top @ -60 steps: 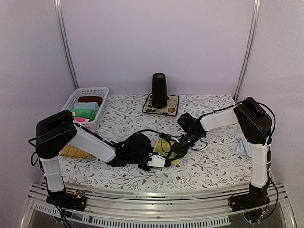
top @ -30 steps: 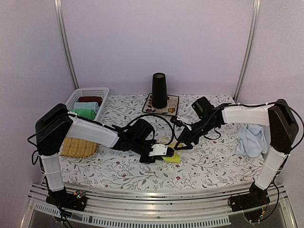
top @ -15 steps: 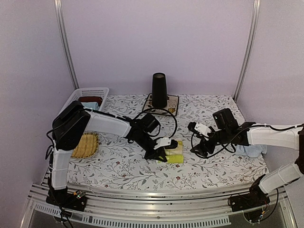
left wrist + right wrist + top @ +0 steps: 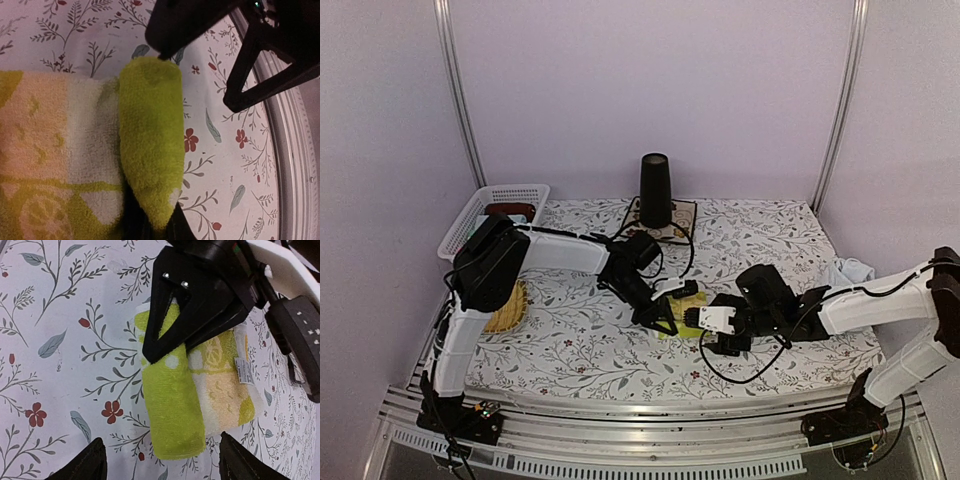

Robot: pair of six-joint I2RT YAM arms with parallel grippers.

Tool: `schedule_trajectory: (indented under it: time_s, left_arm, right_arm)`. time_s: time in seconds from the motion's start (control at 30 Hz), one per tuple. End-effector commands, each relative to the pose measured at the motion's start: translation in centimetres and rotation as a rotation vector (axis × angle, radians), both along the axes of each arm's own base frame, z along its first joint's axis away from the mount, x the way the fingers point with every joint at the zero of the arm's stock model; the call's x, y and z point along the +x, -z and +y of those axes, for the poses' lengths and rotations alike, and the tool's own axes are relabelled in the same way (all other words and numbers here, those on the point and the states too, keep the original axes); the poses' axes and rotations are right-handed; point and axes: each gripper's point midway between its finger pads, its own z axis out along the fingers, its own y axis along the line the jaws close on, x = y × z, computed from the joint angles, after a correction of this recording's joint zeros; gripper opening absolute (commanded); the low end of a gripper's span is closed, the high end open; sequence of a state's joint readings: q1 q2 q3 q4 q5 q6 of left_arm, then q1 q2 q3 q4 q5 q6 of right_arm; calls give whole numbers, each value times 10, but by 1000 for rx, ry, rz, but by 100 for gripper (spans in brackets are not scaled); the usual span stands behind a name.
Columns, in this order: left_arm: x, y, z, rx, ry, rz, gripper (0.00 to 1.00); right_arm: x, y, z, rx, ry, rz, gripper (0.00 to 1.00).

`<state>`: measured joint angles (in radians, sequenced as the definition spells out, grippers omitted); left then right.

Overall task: Roll the towels
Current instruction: Roll the towel at the center of the board.

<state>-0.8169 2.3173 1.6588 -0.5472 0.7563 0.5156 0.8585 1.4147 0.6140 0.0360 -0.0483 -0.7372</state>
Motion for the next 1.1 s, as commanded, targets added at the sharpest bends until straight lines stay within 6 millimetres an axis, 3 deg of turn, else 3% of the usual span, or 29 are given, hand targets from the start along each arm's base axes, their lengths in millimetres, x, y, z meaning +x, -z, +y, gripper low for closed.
schedule_trajectory:
  time_s: [0.0,0.27,0.53,0.63,0.97,1.07]
  left_arm:
    - [-2,31,20,123,-53,110,9]
    - [0,35,24,137,-74,136,12]
    - [4,38,27,144,-96,165,13]
    - [4,40,27,149,-101,172,14]
    - [6,37,28,146,-103,164,18]
    - [5,35,30,141,-101,157,19]
  right_arm:
    - [19,4,19,-60,5,-115,75]
    - [29,28,37,-166,17,-152,64]
    - [18,37,48,-189,-24,-183,62]
    - [15,41,50,-198,-32,-179,53]
    - [20,54,44,-252,23,-178,37]
    - [18,57,42,-259,27,-159,27]
